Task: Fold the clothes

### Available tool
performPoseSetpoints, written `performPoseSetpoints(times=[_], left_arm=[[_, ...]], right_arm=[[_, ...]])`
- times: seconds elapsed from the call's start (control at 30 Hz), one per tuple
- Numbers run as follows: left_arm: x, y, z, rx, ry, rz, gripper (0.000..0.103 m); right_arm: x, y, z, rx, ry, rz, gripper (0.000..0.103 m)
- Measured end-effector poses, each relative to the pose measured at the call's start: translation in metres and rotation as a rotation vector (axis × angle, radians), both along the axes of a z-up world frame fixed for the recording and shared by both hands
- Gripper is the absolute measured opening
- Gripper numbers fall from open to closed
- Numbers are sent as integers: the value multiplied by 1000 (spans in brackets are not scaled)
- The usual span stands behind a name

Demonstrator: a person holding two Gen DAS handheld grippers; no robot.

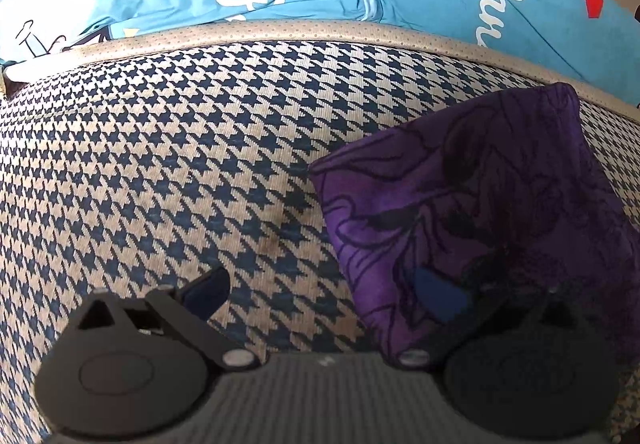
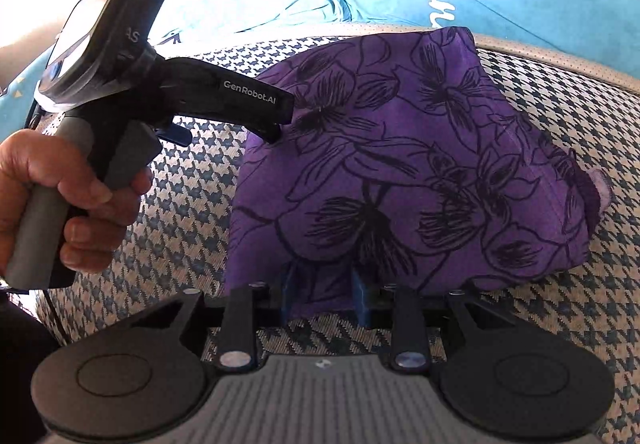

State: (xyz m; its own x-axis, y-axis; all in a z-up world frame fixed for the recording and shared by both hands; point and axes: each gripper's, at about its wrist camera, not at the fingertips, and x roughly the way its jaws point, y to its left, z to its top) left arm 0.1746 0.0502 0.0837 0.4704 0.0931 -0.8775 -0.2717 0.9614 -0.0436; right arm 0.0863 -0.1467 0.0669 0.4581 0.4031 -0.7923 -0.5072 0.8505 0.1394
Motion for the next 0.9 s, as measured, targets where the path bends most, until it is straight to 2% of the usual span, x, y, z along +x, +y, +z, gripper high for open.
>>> performPoseSetpoints(times=[0.33,0.6,0.77,0.9], left_arm=[[-1,-1,0,7,-3,2,103],[-5,-9,12,66,-29,-15,103],[-11,-12,23,67,-58,-29,103],[-19,-20,31,97,-69,-56,103]], right_arm=[[2,3,1,-1,7,-2,30],[3,-12,15,78,-20,-41,30],[14,-35,20,101,-24,-179,31],[22,-54,20,112,-12,-312,32]])
